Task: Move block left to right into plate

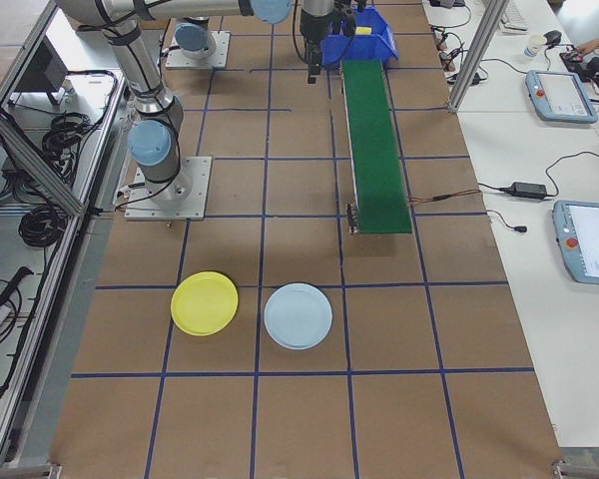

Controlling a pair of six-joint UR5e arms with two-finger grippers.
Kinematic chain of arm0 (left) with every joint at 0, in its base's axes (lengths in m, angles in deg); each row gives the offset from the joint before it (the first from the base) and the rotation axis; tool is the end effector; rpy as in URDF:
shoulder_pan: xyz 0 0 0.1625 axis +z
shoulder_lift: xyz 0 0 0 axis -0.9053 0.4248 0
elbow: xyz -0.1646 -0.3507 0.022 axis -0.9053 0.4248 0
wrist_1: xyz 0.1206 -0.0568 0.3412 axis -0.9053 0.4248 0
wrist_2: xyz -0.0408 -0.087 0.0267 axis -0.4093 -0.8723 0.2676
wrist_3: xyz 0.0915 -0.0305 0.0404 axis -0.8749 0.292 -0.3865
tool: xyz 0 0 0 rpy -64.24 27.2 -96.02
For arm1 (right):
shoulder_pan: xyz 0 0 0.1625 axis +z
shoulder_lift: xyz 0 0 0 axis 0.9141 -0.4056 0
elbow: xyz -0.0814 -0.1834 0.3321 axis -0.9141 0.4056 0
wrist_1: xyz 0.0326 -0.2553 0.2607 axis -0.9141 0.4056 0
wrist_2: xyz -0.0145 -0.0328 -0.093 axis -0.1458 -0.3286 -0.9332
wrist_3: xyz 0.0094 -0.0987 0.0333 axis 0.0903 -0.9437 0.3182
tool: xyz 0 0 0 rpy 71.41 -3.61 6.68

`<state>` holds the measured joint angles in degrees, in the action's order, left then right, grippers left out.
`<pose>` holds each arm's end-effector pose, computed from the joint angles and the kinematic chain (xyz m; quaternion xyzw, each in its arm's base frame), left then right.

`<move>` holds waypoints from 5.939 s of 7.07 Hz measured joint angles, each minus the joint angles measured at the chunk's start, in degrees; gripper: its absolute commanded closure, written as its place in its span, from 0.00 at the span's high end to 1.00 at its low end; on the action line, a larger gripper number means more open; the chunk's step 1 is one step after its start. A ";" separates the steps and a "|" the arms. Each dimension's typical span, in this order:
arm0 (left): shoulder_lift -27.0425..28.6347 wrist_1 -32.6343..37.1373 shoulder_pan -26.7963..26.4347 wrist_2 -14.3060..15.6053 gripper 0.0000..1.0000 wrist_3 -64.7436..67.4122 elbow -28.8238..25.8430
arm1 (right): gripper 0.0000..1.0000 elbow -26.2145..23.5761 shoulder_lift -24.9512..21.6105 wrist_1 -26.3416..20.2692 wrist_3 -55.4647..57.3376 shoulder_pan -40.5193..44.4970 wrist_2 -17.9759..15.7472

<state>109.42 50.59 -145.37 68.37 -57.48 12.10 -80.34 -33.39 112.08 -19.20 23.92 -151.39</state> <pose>-0.0412 -0.5396 0.2255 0.0409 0.9968 0.0687 0.0036 0.1350 -0.4181 0.4564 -0.0453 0.9984 0.0328 0.0092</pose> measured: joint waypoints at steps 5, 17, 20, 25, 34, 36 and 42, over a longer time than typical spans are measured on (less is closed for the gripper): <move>-0.96 -1.34 0.00 -0.06 0.01 -0.93 -1.66 | 1.00 0.00 0.05 0.07 0.04 0.00 0.08; 0.09 -7.27 -15.65 -9.05 0.10 12.27 -11.65 | 1.00 -0.08 0.06 0.09 0.05 -0.09 0.09; 2.48 -7.50 -15.73 -8.86 1.00 12.41 -11.33 | 1.00 -0.09 0.06 0.09 0.05 -0.09 0.09; -0.63 -7.55 -15.07 -8.46 1.00 12.04 -13.41 | 1.00 -0.09 0.06 0.11 -0.01 -0.21 0.21; 6.63 -7.10 0.73 -8.20 0.99 -1.58 -16.23 | 1.00 -0.09 0.15 0.16 -0.05 -0.57 0.47; 8.50 -10.02 0.78 -8.19 1.00 -8.91 -15.13 | 1.00 -0.09 0.15 0.17 -0.04 -0.53 0.45; 8.90 -10.88 0.79 -7.98 0.84 -14.32 -9.71 | 1.00 -0.09 0.15 0.17 -0.04 -0.53 0.35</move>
<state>118.32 39.70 -144.58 60.40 -71.80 2.39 -80.43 -33.24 112.25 -19.24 23.40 -151.04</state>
